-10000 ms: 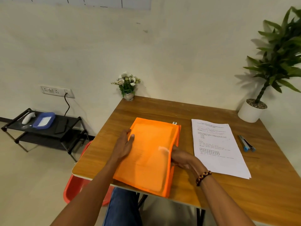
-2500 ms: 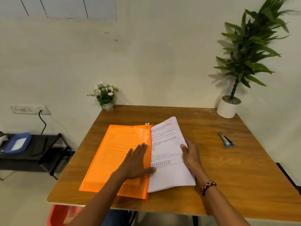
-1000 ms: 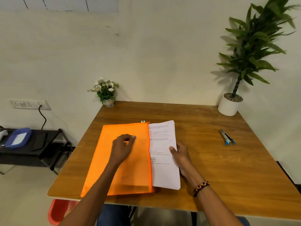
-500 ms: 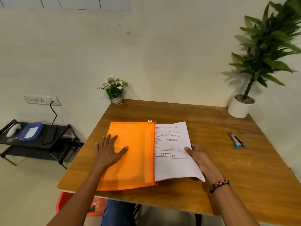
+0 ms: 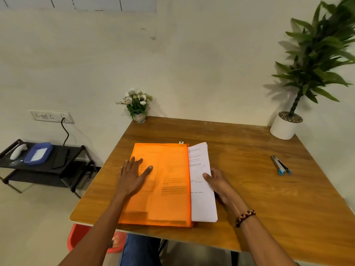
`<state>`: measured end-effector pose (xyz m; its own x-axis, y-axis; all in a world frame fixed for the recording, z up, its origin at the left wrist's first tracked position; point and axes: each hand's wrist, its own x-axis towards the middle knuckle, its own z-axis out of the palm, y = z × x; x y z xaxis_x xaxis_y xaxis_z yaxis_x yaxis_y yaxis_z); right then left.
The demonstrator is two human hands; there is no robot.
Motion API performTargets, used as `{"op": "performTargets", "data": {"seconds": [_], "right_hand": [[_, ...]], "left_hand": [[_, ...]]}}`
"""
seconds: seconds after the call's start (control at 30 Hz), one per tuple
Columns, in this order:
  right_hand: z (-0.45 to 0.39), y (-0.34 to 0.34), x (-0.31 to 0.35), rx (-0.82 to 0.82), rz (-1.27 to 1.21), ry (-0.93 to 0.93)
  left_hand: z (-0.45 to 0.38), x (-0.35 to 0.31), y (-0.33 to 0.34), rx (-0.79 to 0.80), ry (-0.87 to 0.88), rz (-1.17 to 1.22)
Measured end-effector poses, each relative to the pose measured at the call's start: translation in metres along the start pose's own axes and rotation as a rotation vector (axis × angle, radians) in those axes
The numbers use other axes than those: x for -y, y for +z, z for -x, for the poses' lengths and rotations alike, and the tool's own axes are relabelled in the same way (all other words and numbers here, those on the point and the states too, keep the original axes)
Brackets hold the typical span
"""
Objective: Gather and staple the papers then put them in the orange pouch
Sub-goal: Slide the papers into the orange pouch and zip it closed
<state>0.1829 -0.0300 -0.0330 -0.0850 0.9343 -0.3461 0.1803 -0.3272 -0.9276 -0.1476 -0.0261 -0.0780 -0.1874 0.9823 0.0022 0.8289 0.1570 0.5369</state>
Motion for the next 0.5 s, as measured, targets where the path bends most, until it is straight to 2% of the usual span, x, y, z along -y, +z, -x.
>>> {"op": "performTargets", "data": {"seconds": [0.1, 0.2, 0.43, 0.5], "right_hand": [[-0.001, 0.003, 0.004, 0.182, -0.097, 0.027], [-0.005, 0.004, 0.004, 0.261, -0.153, 0.088], [-0.012, 0.022, -0.004, 0.265, -0.369, 0.093], [-0.012, 0.024, -0.003, 0.191, -0.196, 0.046]], "left_hand": [[0.002, -0.003, -0.001, 0.019, -0.007, 0.022], [0.004, -0.007, -0.003, 0.022, -0.010, 0.046], [0.005, -0.010, -0.009, 0.055, -0.046, 0.289], [0.006, -0.010, -0.012, 0.055, -0.055, 0.352]]}}
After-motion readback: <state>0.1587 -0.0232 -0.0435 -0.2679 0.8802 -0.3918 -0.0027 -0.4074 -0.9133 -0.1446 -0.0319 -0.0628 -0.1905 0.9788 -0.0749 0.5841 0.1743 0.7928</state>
